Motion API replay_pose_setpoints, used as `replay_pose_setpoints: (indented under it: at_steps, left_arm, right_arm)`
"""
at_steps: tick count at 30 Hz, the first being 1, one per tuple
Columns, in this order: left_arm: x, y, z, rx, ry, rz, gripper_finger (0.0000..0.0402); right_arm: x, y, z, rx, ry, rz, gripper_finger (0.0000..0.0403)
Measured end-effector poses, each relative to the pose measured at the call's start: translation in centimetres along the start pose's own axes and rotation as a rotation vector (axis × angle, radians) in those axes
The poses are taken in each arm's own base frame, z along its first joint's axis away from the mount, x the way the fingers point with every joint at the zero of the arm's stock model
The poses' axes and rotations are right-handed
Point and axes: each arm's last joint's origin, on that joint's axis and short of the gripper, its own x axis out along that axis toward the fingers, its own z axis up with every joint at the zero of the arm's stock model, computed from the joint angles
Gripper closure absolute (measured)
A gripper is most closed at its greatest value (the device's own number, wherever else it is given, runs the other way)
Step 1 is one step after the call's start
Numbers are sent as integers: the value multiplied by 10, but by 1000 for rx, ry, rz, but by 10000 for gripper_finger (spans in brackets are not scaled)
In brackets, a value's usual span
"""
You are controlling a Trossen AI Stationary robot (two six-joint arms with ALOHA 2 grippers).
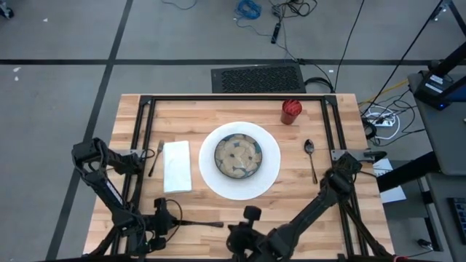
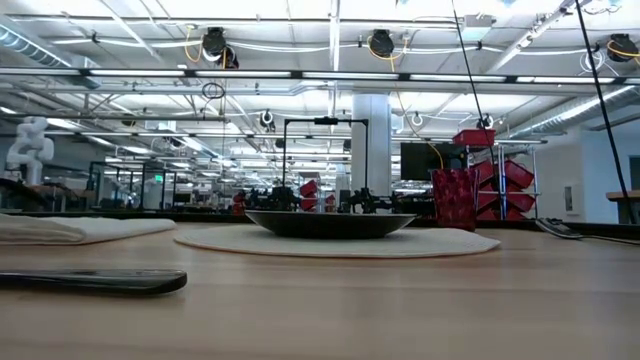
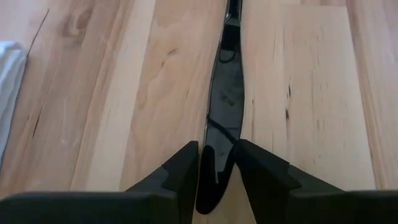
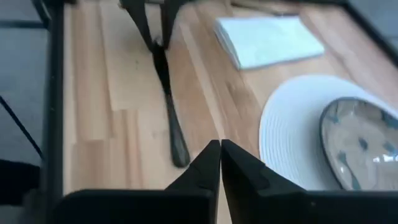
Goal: Set table place
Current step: Put the black table knife beside the white table mat
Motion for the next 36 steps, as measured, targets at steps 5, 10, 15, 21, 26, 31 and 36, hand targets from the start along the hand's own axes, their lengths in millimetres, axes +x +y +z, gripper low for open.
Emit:
replay_pose_setpoints:
  at_steps: [5, 10, 15, 21, 26, 31, 36]
  left_arm:
    - [0, 0, 0, 0, -9, 1, 299]
    - [0, 0, 0, -1, -9, -1, 299]
    - [0, 0, 0, -2, -10, -2, 299]
    - [0, 0, 0, -3, -15, -2, 299]
    - [0, -1, 0, -3, -17, -2, 299]
    - [0, -1, 0, -3, -17, -1, 299]
    - [0, -1, 0, -4, -18, -1, 299]
  right_arm:
    - [16, 2, 0, 24, 49, 115, 403]
    - [49, 11, -4, 36, -6, 361, 403]
    - [82, 6, -14, 50, -95, 492, 403]
    - [101, -16, -27, 112, -272, 568, 403]
    - [94, -47, -51, 244, -361, 473, 386]
    - [104, -42, -74, 296, -260, 457, 308]
    - [108, -31, -87, 253, -270, 405, 220]
